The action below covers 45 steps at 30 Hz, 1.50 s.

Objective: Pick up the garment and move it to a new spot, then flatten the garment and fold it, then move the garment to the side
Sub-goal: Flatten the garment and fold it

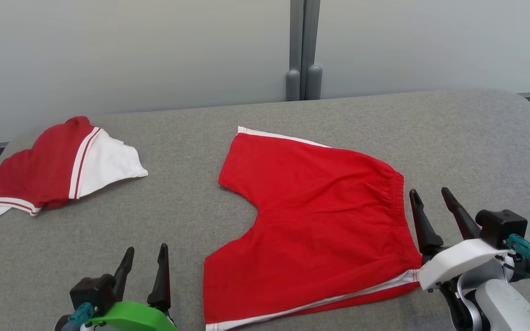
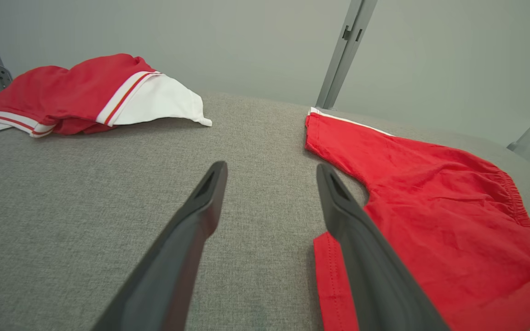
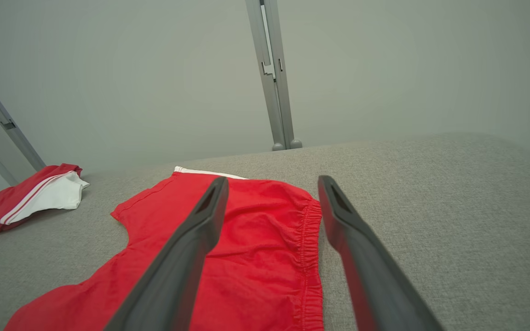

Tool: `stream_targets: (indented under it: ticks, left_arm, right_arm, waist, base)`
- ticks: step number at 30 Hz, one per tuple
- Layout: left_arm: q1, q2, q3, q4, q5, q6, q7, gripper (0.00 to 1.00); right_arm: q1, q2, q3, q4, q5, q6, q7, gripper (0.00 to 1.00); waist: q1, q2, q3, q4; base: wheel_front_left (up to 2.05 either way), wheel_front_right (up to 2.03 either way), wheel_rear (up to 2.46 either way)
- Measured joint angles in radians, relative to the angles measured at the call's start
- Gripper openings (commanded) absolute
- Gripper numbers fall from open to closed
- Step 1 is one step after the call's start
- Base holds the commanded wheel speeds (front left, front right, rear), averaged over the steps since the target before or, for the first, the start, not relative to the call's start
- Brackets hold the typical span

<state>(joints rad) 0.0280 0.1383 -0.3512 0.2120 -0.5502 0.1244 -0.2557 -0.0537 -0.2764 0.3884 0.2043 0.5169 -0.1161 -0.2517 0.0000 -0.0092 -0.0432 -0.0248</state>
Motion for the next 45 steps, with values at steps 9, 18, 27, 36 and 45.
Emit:
stream_targets:
  ticks: [9, 18, 27, 36, 45]
  left_arm:
    - [0.014, -0.014, 0.029, -0.001, 0.040, 0.000, 0.000, 1.00]
    - [0.015, -0.030, 0.042, -0.010, 0.082, 0.000, 0.000, 1.00]
    - [0.020, -0.035, 0.046, -0.011, 0.098, 0.000, 0.000, 1.00]
    - [0.080, -0.020, -0.056, 0.046, 0.115, -0.055, 0.046, 1.00]
    - [0.113, 0.014, -0.140, 0.065, 0.115, -0.138, 0.130, 1.00]
  right_arm:
    - [0.002, 0.019, -0.016, 0.003, -0.026, 0.000, 0.000, 1.00]
    - [0.002, 0.023, -0.031, 0.006, -0.035, 0.001, 0.000, 1.00]
    - [0.002, 0.025, -0.040, 0.014, -0.053, 0.011, 0.000, 1.00]
    - [0.041, -0.022, 0.021, 0.074, -0.096, 0.068, 0.000, 1.00]
    - [0.089, -0.109, 0.053, 0.110, -0.117, 0.127, 0.001, 1.00]
  waist:
    - [0.0000, 0.0000, 0.003, 0.003]
    - [0.0000, 0.0000, 0.010, 0.006]
    - [0.0000, 0.0000, 0.016, 0.010]
    - [0.0000, 0.0000, 0.021, 0.014]
    - [0.0000, 0.0000, 0.027, 0.010]
  base:
    - [0.00, 0.00, 0.00]
    - [0.00, 0.00, 0.00]
    - [0.00, 0.00, 0.00]
    - [0.00, 0.00, 0.00]
    - [0.00, 0.00, 0.00]
